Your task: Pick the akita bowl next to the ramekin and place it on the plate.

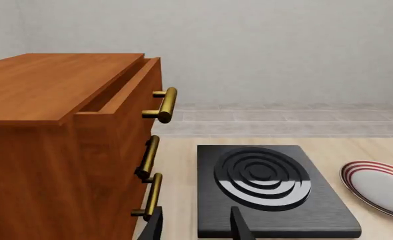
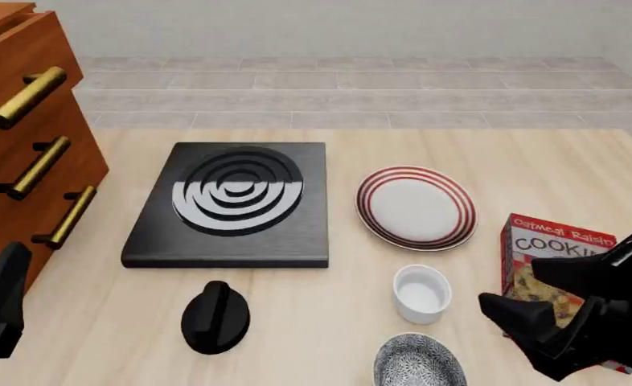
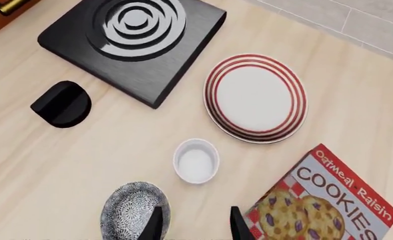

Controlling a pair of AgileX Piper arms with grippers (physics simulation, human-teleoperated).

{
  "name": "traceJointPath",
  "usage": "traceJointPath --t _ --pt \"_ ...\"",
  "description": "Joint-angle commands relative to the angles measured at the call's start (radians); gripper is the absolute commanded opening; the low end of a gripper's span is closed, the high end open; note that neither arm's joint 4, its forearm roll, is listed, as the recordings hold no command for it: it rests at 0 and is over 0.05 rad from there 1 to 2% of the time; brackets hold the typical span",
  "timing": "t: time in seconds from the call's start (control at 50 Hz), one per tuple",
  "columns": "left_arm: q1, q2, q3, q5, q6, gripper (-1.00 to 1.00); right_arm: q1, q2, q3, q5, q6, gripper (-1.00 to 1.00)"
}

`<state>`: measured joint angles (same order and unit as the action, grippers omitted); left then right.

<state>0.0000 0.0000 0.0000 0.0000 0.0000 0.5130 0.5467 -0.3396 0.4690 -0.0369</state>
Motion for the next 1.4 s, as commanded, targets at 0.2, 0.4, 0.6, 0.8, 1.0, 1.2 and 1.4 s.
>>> traceJointPath --t 0.2,0.4,0.6,0.8,1.0,1.2,1.4 --pt "0.000 0.000 0.000 0.000 0.000 1.00 0.032 0.056 0.028 -0.037 0.018 1.00" --pt "0.000 0.000 0.000 0.000 0.000 1.00 0.039 0.102 0.025 -0.066 0.015 1.00" --pt "0.000 0.000 0.000 0.000 0.000 1.00 0.053 0.129 0.043 -0.092 0.014 1.00" --pt "0.000 0.000 0.000 0.000 0.000 1.00 0.081 0.181 0.065 -0.146 0.027 1.00" --pt "0.000 0.000 0.000 0.000 0.000 1.00 0.095 0.224 0.077 -0.191 0.034 1.00" --pt "0.000 0.000 0.000 0.000 0.000 1.00 0.105 0.267 0.098 -0.241 0.039 1.00" --pt "0.000 0.000 0.000 0.000 0.000 1.00 0.111 0.298 0.115 -0.278 0.044 1.00"
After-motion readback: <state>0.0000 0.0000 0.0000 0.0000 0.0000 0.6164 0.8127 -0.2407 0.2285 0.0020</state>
